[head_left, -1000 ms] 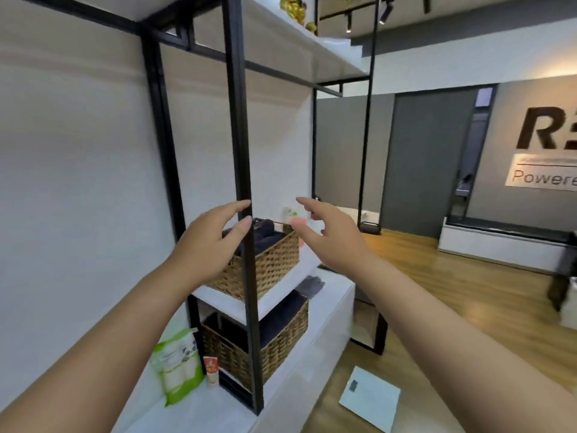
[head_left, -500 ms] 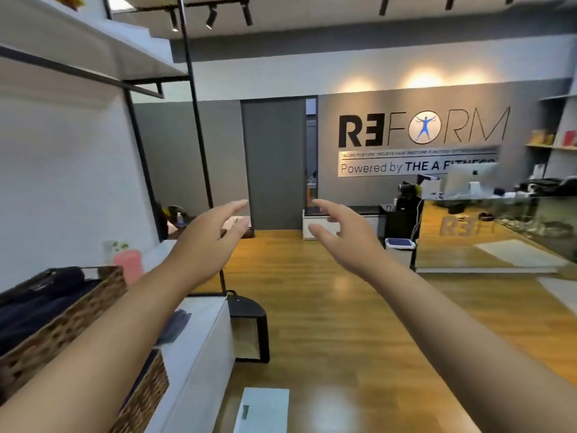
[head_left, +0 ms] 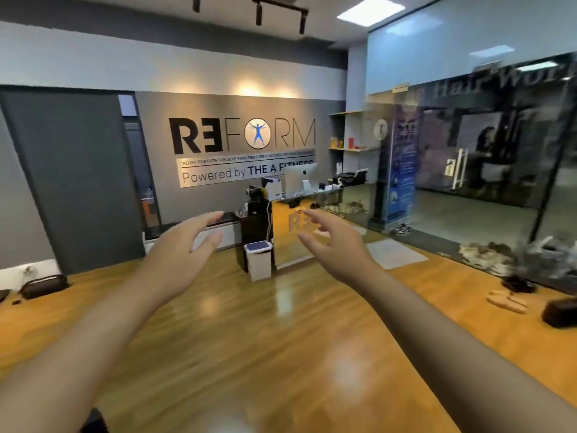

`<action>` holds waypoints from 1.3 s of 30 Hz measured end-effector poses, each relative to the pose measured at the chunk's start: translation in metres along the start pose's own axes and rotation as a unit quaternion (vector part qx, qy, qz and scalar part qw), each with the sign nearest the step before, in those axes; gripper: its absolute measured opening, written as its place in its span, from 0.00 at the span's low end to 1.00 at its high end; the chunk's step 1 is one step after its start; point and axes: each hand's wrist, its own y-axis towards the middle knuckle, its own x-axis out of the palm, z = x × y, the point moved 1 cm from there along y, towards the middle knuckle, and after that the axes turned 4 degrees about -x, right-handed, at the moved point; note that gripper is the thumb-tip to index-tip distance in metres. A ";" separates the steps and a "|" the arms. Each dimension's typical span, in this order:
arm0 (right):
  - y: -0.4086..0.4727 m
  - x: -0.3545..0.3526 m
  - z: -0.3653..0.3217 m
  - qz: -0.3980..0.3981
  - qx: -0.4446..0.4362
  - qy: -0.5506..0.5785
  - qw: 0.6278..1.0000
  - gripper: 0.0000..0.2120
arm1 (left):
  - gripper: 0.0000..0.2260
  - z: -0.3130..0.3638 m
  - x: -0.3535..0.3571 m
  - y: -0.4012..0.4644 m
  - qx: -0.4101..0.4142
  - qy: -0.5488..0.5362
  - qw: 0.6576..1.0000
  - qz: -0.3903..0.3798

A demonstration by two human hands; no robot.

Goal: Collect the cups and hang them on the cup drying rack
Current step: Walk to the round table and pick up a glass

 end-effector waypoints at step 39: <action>0.052 -0.369 0.466 0.348 0.361 -0.302 0.811 0.25 | 0.20 0.428 0.641 0.440 0.403 -0.392 0.768 -0.307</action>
